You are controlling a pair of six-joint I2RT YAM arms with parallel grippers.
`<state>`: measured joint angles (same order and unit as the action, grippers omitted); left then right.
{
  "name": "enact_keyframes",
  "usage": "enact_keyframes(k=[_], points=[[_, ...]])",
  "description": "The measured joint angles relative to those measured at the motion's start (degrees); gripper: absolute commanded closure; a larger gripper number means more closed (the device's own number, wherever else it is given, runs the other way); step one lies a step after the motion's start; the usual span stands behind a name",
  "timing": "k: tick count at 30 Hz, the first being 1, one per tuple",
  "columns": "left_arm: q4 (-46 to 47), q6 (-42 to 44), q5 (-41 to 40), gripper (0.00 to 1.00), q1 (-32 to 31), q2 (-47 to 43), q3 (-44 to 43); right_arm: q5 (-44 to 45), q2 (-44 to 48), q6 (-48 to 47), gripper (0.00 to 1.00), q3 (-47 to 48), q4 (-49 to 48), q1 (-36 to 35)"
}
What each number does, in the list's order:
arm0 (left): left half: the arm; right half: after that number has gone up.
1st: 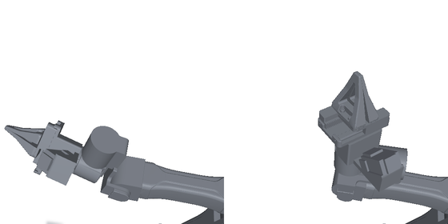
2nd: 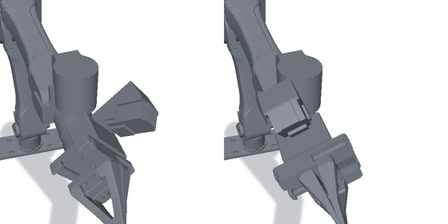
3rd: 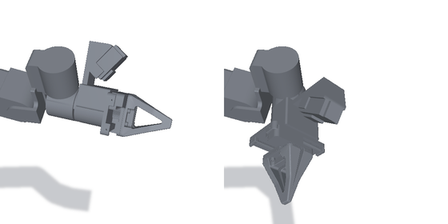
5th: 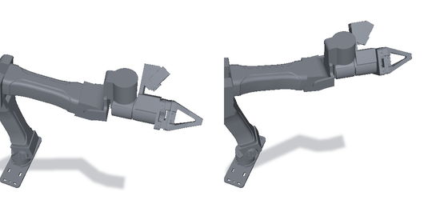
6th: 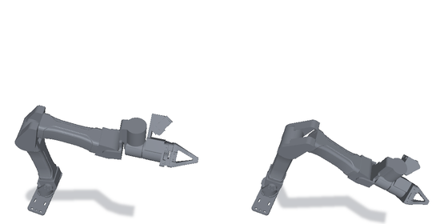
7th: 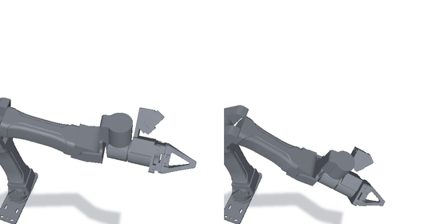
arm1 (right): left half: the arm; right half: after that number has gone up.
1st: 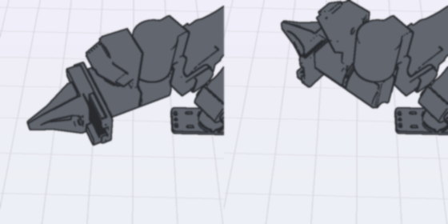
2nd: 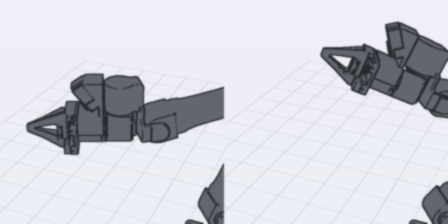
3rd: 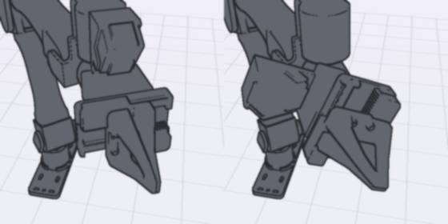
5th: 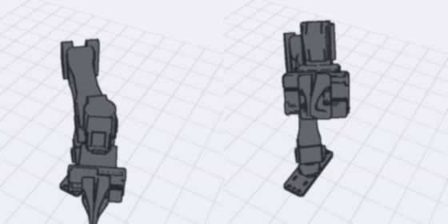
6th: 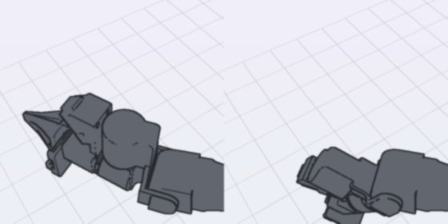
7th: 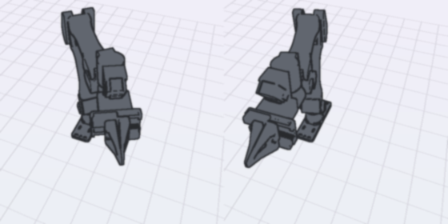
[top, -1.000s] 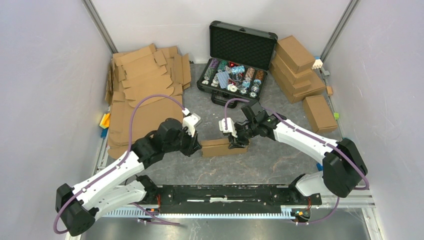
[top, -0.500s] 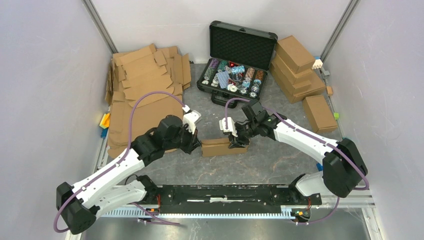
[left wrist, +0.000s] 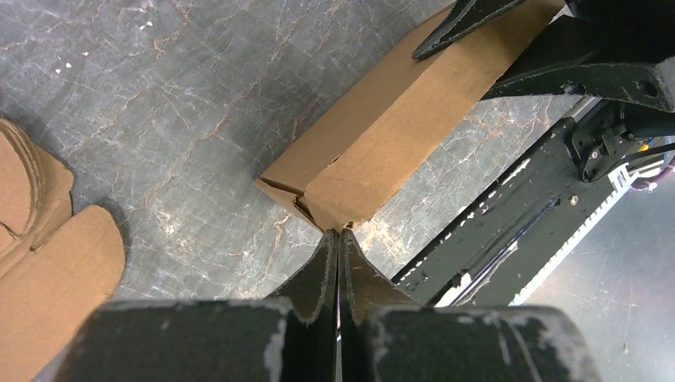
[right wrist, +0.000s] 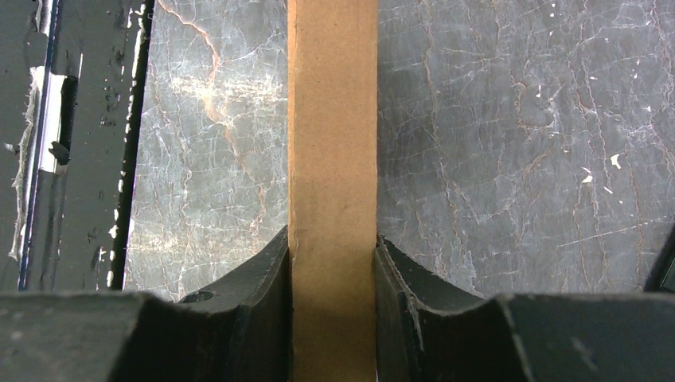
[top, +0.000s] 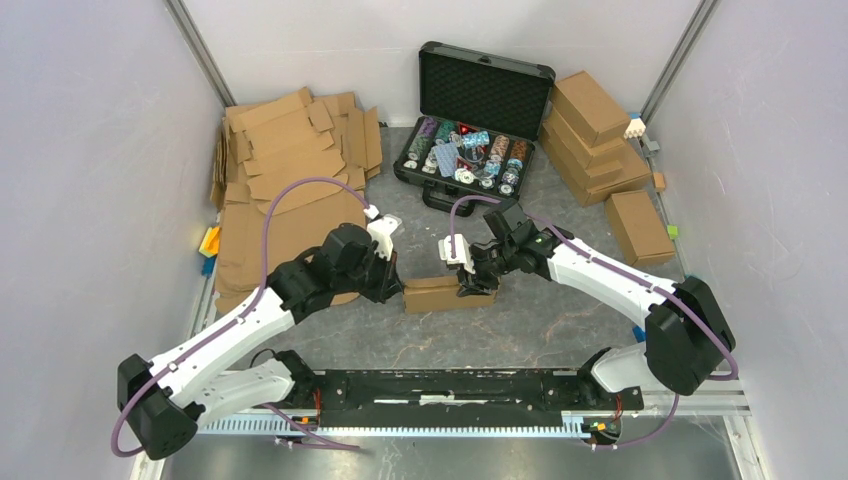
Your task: Fold the paper box
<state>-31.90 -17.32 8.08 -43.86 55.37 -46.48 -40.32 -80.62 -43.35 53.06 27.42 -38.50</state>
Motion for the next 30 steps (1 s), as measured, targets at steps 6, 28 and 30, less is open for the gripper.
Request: enact_keyframes(k=[6,28,30], points=[[-1.9,-1.9,-0.2,0.98,0.0,0.6,-1.5,-0.3,0.0,0.0,0.69,0.0,-0.1,0.0],[-2.1,-6.3,0.1,0.98,0.7,1.6,-1.9,-0.2,0.0,0.0,0.69,-0.2,-0.3,0.0],[-1.7,-6.4,0.2,0.98,0.8,1.6,-1.6,-0.1,0.0,0.0,0.69,-0.2,-0.4,0.0]])
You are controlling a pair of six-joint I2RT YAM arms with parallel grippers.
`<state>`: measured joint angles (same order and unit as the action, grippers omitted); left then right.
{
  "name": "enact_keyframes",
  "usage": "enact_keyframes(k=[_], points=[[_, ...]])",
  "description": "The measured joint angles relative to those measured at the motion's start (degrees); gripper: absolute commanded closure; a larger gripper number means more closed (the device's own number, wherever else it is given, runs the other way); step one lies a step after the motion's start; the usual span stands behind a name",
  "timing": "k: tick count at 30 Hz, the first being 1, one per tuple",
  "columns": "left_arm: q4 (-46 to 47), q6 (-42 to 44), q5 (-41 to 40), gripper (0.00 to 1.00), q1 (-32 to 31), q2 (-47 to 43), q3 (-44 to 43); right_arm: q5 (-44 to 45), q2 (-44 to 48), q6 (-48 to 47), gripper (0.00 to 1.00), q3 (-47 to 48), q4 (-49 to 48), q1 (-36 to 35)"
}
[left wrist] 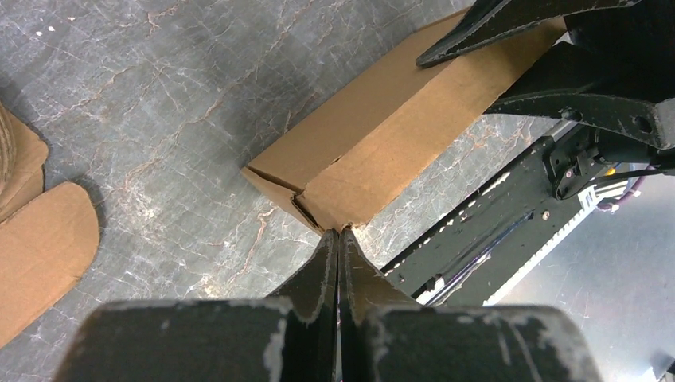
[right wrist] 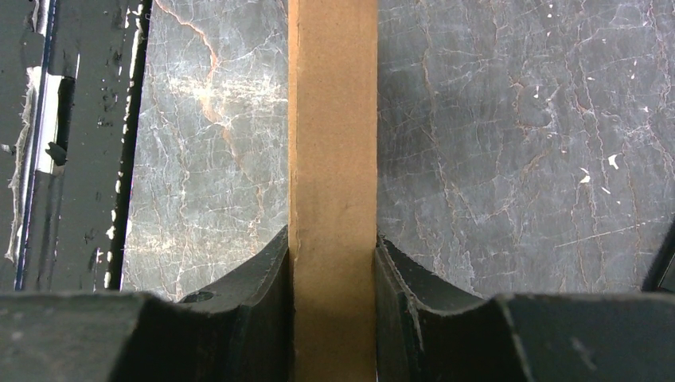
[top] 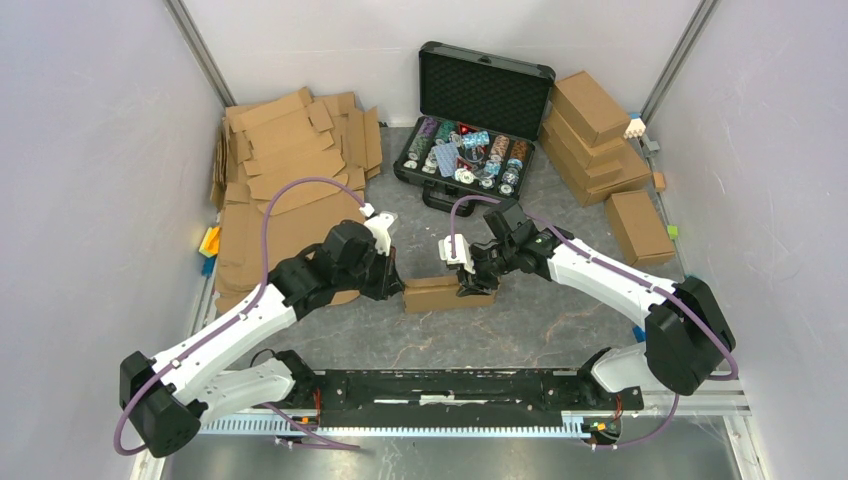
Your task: Fold the paper box
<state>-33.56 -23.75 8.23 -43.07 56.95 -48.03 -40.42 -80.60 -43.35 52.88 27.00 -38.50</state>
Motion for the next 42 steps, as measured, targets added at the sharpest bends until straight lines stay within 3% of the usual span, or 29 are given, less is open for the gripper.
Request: enact_keyframes(k=[14,16,21,23,29,33,38,42], points=[[2.4,0.0,1.4,0.97,0.2,-0.6,4.8,0.4,0.0,0.0,0.7,-0.2,-0.3,0.0],[2.9,0.0,1.5,0.9,0.2,-0.7,5.4,0.4,0.0,0.0,0.7,-0.3,-0.3,0.0],[1.5,0.2,1.4,0.59,0.2,-1.8,5.4,0.4,0.0,0.0,0.7,-0.3,-0.3,0.0],[0.5,0.3,1.4,0.53,0.2,-3.1,5.3,0.4,0.0,0.0,0.7,-0.3,-0.3,0.0],[-0.9,0.2,1.5,0.6,0.3,-6.7,2.0,0.4,0.0,0.0,0.7,-0.3,-0.3,0.0],[-0.9,0.2,1.5,0.53,0.9,-5.2,-1.0,0.4,0.0,0.0,0.7,-0.3,-0.3,0.0],[-0.7,0.3,1.3,0.52,1.6,-1.8,-2.0,0.4,0.0,0.0,0.7,-0.3,-0.3,0.0],[0.2,0.3,1.1,0.6,2.2,-1.0,-0.3,0.4,0.0,0.0,0.7,-0.3,-0.3,0.0]])
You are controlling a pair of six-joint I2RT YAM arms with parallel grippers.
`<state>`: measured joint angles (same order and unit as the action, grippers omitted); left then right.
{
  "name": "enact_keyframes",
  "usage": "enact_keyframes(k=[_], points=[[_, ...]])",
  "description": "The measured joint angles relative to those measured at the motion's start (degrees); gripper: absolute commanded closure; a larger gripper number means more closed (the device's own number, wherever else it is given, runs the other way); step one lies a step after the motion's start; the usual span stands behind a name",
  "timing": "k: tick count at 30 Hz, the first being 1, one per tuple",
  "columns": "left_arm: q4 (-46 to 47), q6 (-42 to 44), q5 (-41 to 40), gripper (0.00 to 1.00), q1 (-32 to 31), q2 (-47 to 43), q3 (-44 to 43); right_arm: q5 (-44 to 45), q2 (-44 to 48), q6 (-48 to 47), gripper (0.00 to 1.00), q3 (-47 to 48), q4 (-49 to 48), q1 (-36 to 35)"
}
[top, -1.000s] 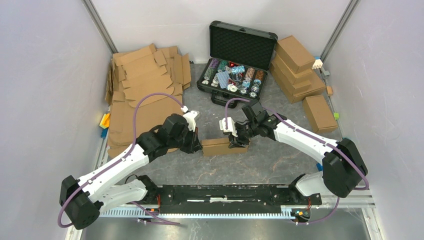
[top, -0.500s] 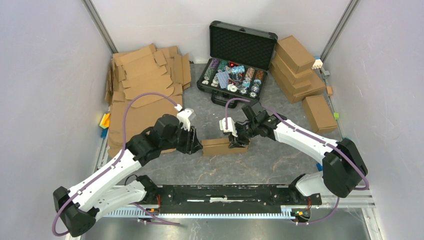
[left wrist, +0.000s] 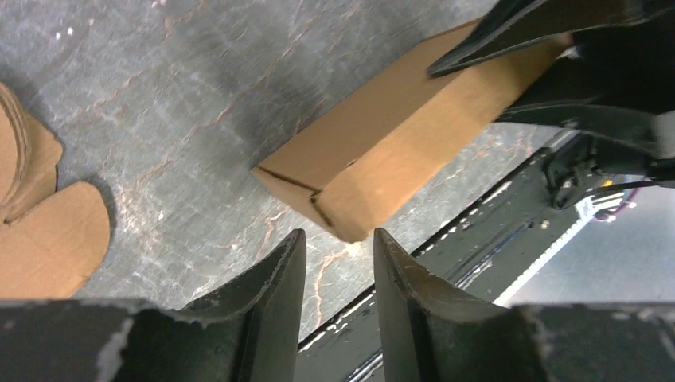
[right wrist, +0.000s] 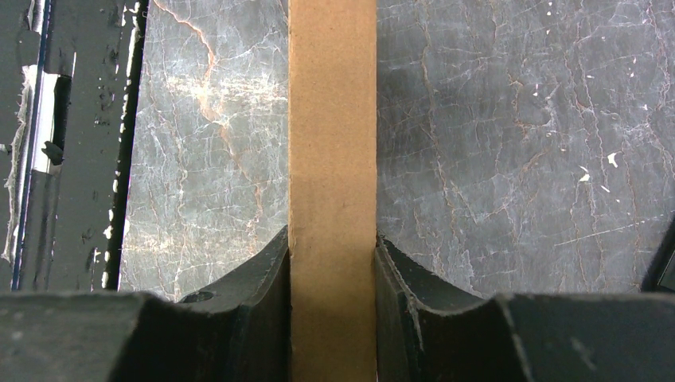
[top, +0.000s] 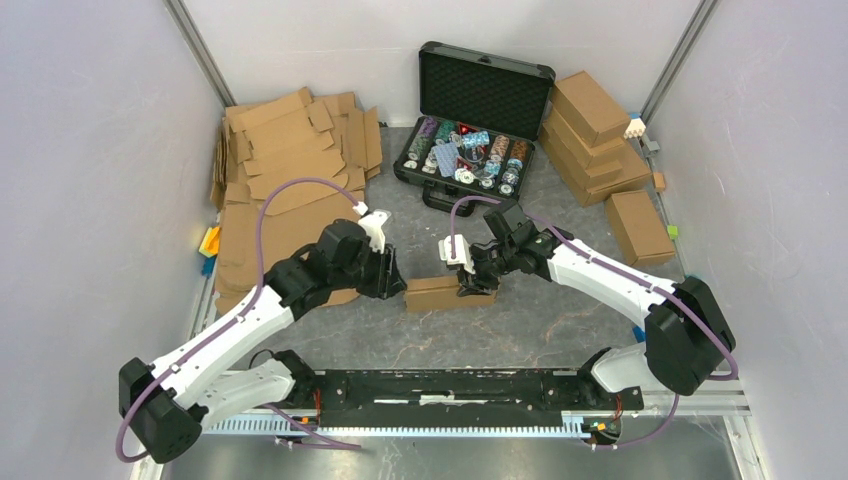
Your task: Fold the paper box
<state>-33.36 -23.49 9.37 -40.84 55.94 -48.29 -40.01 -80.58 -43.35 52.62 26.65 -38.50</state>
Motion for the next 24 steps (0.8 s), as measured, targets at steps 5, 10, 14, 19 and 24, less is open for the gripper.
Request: enact_keyframes(k=[5,10,14,19,24], points=[[3.7,-0.8,1.8,0.7,1.9,-0.2,6.4,0.0,0.0,0.0,0.7,0.0,0.0,0.0],[8.5,-2.6,3.6,0.69,2.7,-1.8,9.9,0.2,0.0,0.1,0.7,0.0,-0.1,0.2],[10.6,-3.7,3.8,0.64,2.9,-2.6,11.3,0.2,0.0,0.2,0.57,0.0,-0.1,0.4],[8.5,-3.7,2.6,0.53,2.9,-3.2,10.3,0.2,0.6,1.2,0.36,-1.0,-1.0,0.3],[3.8,-3.4,1.0,0.48,2.9,-3.2,6.6,0.4,3.5,2.6,0.23,-3.8,-3.4,0.2]])
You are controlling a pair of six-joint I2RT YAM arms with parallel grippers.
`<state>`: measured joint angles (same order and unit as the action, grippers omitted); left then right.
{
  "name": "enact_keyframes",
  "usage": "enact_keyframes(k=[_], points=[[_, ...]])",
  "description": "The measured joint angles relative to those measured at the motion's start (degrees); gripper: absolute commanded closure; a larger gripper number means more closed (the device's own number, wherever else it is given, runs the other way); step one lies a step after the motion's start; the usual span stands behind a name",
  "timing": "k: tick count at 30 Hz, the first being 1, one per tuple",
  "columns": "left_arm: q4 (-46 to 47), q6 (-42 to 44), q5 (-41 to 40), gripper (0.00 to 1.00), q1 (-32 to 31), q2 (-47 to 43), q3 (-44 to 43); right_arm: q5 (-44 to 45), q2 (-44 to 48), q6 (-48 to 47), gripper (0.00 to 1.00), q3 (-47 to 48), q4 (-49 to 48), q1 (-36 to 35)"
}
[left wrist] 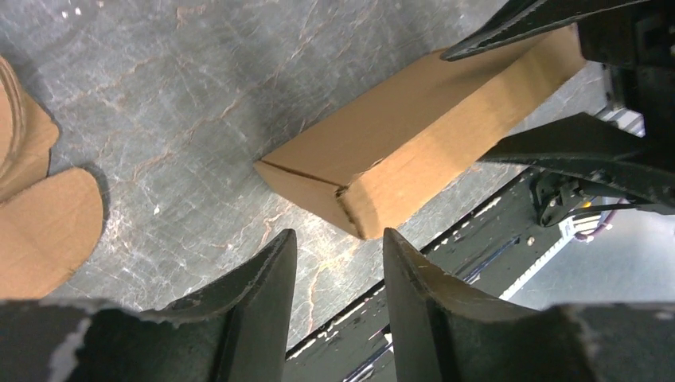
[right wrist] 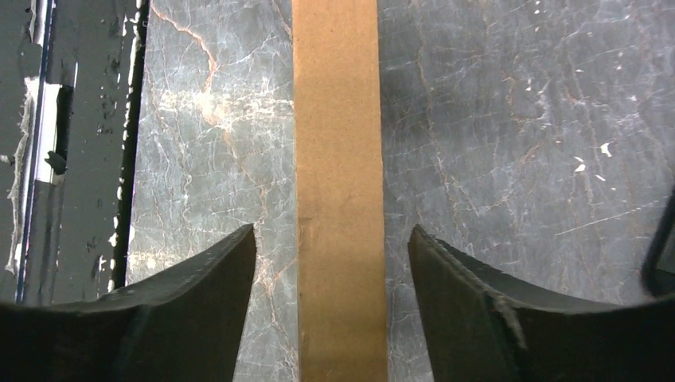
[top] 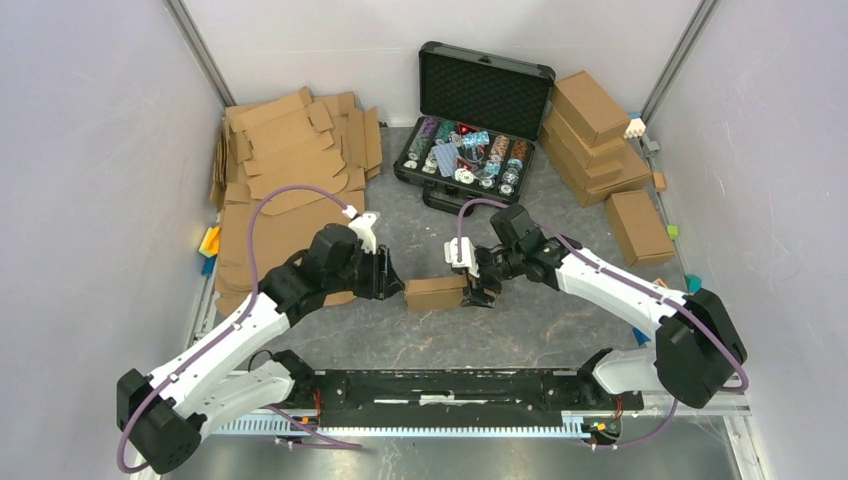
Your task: Fold the paper box
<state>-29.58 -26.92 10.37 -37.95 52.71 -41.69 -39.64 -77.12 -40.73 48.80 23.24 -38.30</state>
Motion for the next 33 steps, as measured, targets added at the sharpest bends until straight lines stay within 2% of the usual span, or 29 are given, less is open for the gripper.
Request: enact_keyframes(k=[5,12,13,19,27,28,31,33], points=[[-0.3,0.3,0.0,0.47,0.0,0.9,-3.9,0.5,1.8,1.3,0.2,-0.5,-2.4,0.0],[2.7,0.4,2.3,0.46,0.0,5.0,-4.0,1.3,2.1,3.3,0.16,-0.5,-4.5,0.0],[3.4,0.4,2.7,0.46,0.0,5.6,-3.5,1.4,2.1,3.8,0.09,-0.5,-4.8,0.0],[6.0,0.4,4.2,0.45,0.0,6.4,0.5,2.8,4.9,8.2,0.08,-0.9,-7.8,0.2],[10.4,0.4,5.1,0.44,0.0,5.7,3.0,0.2,8.7,13.8,0.08,-1.4,-12.6,0.3],[10.6,0.4,5.1,0.44,0.0,5.7,3.1,-0.1,8.8,15.0,0.12,-1.4,-13.1,0.3],[11.5,0.4,5.1,0.44,0.0,5.7,3.4,-0.1,9.1,19.7,0.34,-1.4,-14.2,0.3],[11.6,0.4,5.0,0.44,0.0,5.7,3.4,0.0,9.9,24.3,0.67,-1.5,-15.3,0.3]])
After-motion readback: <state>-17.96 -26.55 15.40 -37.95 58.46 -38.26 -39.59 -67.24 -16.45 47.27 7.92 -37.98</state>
